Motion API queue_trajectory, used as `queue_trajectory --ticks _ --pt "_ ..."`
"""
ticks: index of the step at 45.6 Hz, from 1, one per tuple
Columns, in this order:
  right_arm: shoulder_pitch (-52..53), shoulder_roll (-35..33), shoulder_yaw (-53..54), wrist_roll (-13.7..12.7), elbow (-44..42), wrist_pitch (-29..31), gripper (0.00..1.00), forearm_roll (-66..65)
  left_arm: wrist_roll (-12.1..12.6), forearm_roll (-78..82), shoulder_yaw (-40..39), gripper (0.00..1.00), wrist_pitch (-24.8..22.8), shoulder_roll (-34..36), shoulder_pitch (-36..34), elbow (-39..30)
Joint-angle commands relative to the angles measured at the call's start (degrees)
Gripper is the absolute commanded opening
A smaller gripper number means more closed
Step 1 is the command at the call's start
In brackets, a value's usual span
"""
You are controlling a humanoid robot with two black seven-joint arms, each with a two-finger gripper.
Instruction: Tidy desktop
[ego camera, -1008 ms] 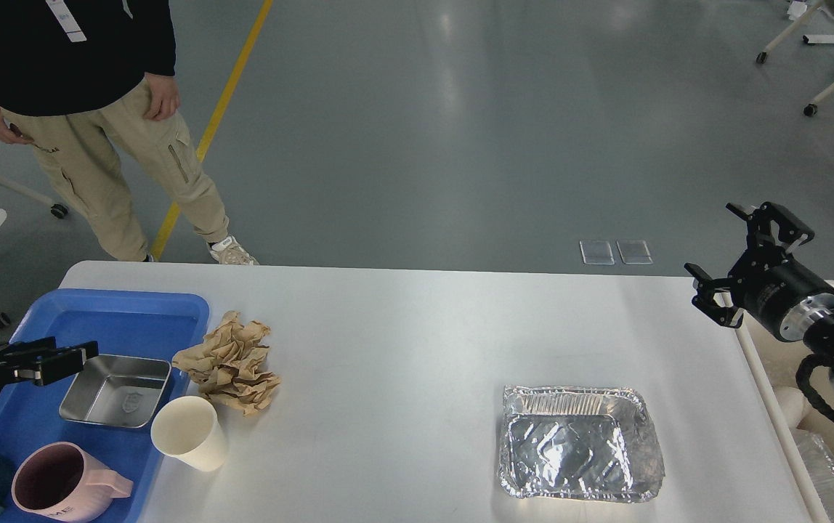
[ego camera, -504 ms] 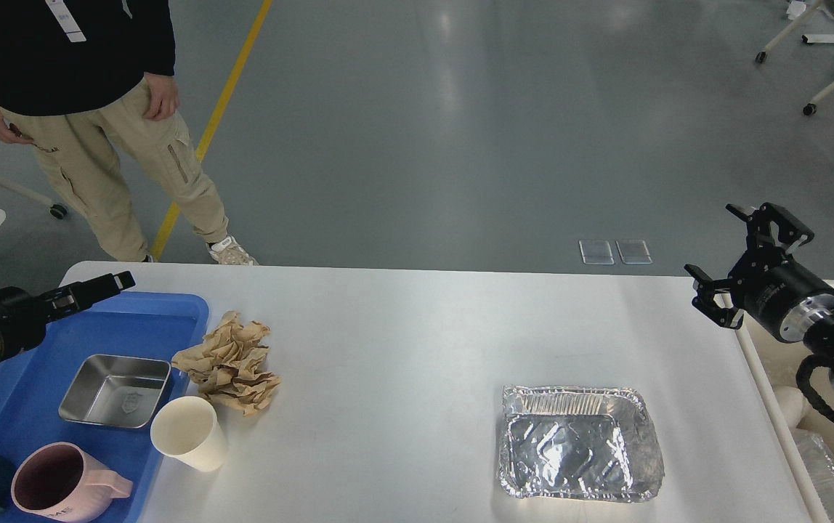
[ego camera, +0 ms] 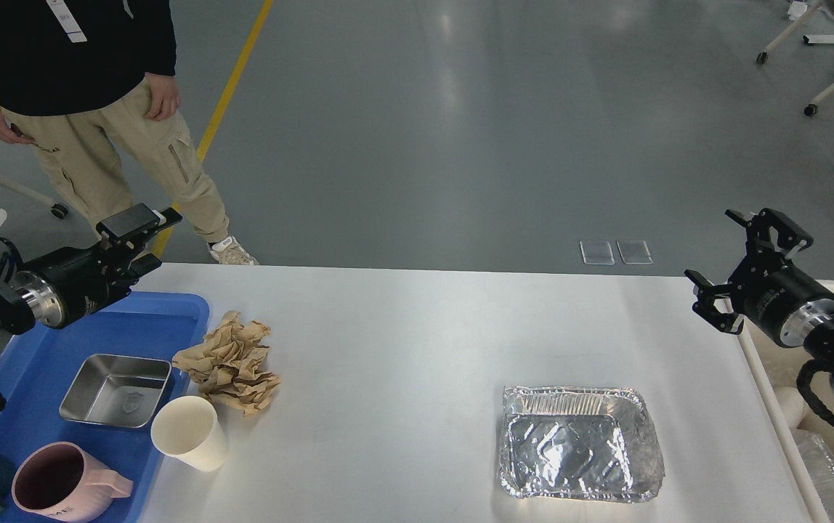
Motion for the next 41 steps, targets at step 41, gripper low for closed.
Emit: queue_trajectory --ticks 41 --pt "-0.26 -6.61 -1.49 -0.53 -0.01 1.32 1.00 0.00 -7.05 -7.14 -44.89 0.97 -0.46 -14.64 31.60 -10.29"
